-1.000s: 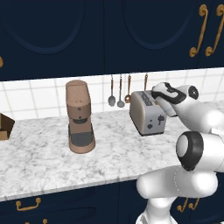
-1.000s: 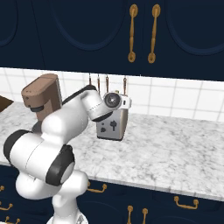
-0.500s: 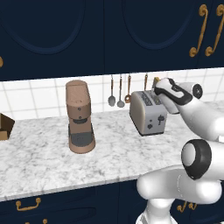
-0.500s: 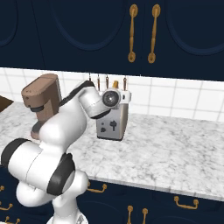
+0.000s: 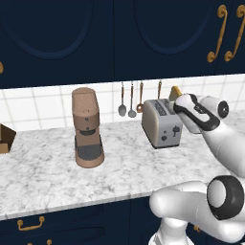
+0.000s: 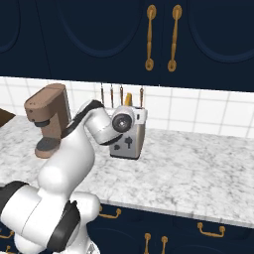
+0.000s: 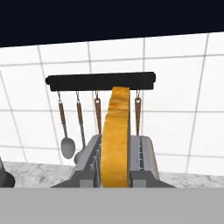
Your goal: Start the toaster. Once the lever pops up, take the bread to the plate on the dining counter.
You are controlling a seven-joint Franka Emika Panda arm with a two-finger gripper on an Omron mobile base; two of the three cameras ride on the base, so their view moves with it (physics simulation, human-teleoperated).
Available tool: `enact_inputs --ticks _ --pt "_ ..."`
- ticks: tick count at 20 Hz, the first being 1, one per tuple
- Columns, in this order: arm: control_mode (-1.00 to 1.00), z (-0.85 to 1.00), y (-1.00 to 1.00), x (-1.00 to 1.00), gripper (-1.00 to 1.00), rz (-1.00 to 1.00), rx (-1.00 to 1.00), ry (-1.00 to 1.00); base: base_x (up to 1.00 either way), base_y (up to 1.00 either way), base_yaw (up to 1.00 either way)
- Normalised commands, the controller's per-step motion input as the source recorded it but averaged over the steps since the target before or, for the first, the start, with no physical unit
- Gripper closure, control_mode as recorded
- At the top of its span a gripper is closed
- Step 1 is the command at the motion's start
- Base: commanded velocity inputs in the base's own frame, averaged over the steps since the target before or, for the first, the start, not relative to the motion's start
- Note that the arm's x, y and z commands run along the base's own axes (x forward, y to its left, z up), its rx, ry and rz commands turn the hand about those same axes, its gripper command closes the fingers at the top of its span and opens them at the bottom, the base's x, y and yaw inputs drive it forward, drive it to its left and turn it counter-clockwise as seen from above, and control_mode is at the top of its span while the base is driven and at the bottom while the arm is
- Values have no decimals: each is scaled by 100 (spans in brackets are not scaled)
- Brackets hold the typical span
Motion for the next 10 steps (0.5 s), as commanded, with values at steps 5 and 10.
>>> enact_inputs --ticks 5,10 --pt "-100 42 0 -60 100 0 0 0 0 0 0" --pt "-100 47 0 -91 100 0 0 0 0 0 0"
